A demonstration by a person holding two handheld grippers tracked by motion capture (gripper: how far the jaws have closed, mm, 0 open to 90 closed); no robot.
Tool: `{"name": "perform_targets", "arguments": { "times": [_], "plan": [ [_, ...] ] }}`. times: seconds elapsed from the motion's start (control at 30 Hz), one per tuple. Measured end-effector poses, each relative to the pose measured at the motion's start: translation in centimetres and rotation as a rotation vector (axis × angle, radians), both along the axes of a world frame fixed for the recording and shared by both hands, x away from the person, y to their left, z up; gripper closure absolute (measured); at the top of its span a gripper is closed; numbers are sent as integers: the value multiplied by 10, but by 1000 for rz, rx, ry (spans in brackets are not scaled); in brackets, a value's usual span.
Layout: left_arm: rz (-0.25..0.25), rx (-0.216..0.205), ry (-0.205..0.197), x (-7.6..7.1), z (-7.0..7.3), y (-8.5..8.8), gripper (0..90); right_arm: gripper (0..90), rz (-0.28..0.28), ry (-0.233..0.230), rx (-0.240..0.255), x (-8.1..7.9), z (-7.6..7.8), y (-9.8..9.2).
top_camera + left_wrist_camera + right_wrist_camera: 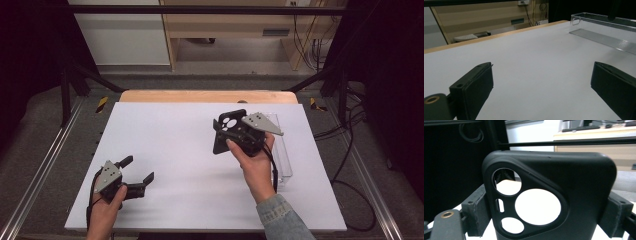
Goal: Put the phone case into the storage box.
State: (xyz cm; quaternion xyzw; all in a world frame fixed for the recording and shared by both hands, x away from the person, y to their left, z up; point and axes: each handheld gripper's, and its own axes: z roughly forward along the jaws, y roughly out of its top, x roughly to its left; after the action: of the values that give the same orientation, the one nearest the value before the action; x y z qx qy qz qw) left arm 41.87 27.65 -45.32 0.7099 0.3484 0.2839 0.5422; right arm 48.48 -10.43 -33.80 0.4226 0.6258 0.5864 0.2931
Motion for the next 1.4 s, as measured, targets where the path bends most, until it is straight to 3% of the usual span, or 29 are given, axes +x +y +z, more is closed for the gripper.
{"name": "perform_targets", "arguments": {
  "times": [0.23, 0.3, 0.4, 0.9, 1.4],
  "plan": [
    [-1, -2, 1, -1, 0, 0, 44, 146, -65, -18, -20, 17, 15, -17],
    [-5, 1, -2, -1, 0, -1, 44, 145, -87, -26, -43, 21, 17, -21],
    [-6, 8, 4, 0, -1, -2, 44, 146, -117, -21, -38, 27, 16, -27],
    [2, 2, 15, 1, -2, 2, 44, 144, -277, 22, -90, 69, -1, -57],
    [-5, 5, 16, 1, -2, 1, 44, 145, -331, 54, -112, 83, -13, -73]
  ]
}}
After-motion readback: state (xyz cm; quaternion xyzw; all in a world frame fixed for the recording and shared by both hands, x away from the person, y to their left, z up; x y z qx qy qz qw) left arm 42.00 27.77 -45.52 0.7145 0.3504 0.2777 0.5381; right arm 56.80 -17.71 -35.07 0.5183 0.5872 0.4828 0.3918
